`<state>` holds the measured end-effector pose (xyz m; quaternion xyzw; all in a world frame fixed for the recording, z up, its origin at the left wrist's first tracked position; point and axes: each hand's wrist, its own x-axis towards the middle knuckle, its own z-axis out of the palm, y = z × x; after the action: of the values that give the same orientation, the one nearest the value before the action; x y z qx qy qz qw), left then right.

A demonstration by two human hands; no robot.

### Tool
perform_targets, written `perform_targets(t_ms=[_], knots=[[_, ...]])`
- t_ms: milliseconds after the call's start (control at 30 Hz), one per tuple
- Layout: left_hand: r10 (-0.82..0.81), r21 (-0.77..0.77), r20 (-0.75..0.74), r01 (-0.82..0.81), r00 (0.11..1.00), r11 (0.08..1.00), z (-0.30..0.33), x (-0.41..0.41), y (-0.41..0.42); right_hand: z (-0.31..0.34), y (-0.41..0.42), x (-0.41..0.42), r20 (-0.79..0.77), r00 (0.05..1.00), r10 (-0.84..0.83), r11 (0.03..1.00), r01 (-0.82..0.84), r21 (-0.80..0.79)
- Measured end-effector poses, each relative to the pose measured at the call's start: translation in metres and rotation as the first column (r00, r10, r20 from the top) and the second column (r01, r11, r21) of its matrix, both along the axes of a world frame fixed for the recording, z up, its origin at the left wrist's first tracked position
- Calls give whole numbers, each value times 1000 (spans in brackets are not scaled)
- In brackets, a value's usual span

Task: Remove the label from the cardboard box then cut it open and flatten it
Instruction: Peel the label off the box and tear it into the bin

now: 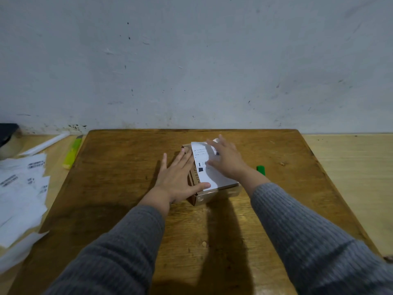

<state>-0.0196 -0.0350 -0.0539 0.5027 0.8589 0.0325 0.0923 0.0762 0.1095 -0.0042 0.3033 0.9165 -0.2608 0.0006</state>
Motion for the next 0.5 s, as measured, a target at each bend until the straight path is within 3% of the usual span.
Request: perform_targets(t_ms=[67,167,267,367,500], knots=[[-5,0,0,5,1000,1000,-1,-2,1,-5,2,-1,42,999,-9,985,2,172],[-9,20,17,9,1000,1000,-1,-2,0,-5,8,-2,-47,999,16,949,-1,317],[-18,32,11,18,1000,999,-2,-4,1,-8,12,-5,-143,989,46,959,-3,284],[-20,24,8,20,1000,1000,-2,-8,2,-10,18,-5,-252,965,-74,976,122,178],[-30,28,25,30,999,999,-2,-9,2,-3,30,-3,-199,975,-100,962,146,232]])
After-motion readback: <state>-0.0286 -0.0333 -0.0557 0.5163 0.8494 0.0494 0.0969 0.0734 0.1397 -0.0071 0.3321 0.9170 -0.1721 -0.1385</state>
